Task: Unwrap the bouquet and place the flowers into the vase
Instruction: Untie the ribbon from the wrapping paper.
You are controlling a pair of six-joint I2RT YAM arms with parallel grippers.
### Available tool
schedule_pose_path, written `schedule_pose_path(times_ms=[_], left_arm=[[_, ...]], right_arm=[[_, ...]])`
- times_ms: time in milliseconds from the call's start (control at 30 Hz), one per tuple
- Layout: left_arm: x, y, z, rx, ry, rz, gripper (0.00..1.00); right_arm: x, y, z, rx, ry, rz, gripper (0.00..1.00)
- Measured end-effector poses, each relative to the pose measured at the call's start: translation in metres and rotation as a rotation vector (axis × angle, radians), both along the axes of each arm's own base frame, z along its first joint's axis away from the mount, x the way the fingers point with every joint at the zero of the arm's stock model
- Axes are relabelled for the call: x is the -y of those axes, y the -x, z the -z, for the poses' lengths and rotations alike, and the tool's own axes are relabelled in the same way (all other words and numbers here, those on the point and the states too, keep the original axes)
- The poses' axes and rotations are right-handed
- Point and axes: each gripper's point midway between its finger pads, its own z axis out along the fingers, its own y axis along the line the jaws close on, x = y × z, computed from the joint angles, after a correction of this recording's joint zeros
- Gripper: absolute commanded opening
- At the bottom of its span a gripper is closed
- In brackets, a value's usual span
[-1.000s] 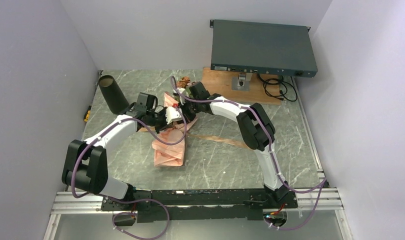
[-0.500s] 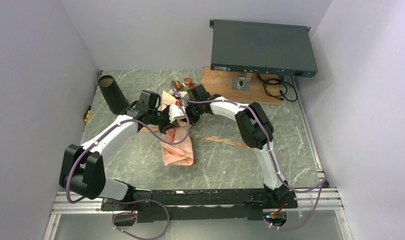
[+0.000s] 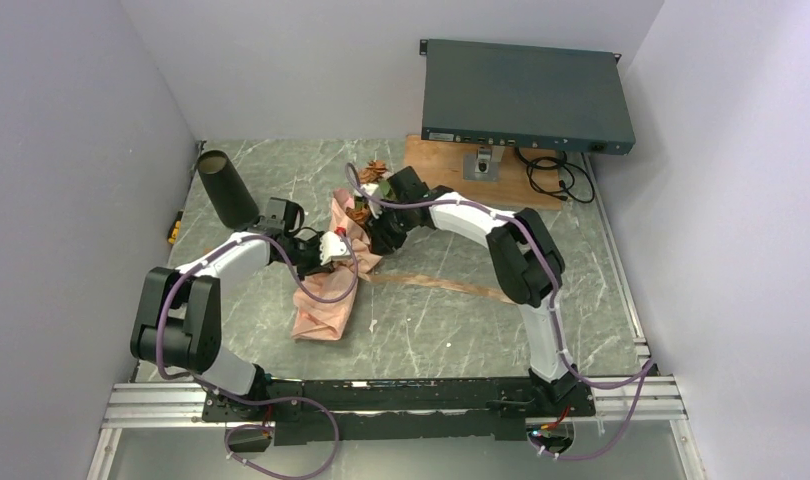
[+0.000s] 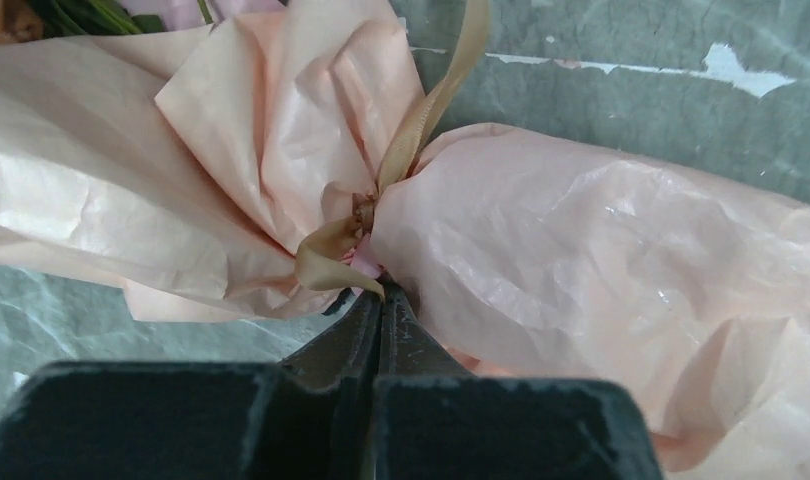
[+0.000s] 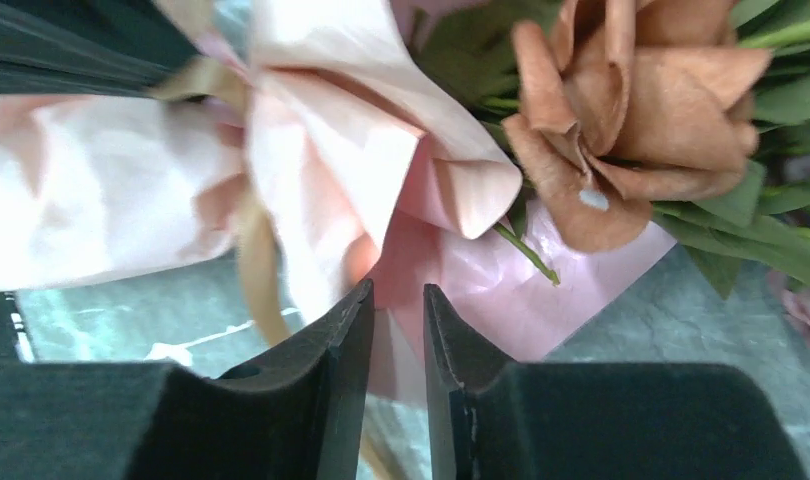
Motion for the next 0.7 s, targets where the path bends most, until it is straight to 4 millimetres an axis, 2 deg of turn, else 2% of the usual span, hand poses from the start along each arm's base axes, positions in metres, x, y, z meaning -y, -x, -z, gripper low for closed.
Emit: schedule_pose_path(times_ms=[100,133,200,267,400,533,700], left_arm=[[0.001,-0.004,0.002,0.046,-0.009,0.054,0.10],[0.001,-0.004,0.003,0.063,-0.011,0.072,0.15],[0.000,-0.006,0.004,0.094,-0.013,0.103,0.36],[0.000,-0.007,0.005,0.130,-0.017,0.131,0.50],[0.000,-0.014,-0.005,0.193,-0.015,0.144,0.58],[0.002,-0.012,-0.029,0.250,0.005,0.147,0.58],[0.004,0.000,-0.060,0.301,0.029,0.174,0.58]], right_arm=[[-0.002,0.002,-0.032,0.034,-0.041,-0.008,0.44],[-0.002,0.002,-0.044,0.051,-0.056,-0.011,0.48],[-0.002,0.003,-0.067,0.082,-0.086,-0.014,0.55],[-0.003,0.006,-0.092,0.112,-0.124,-0.019,0.62],[-0.008,0.011,-0.118,0.125,-0.184,-0.027,0.60],[-0.016,0.014,-0.103,0.051,-0.192,-0.025,0.49],[-0.031,0.010,-0.053,-0.074,-0.168,0.003,0.47]])
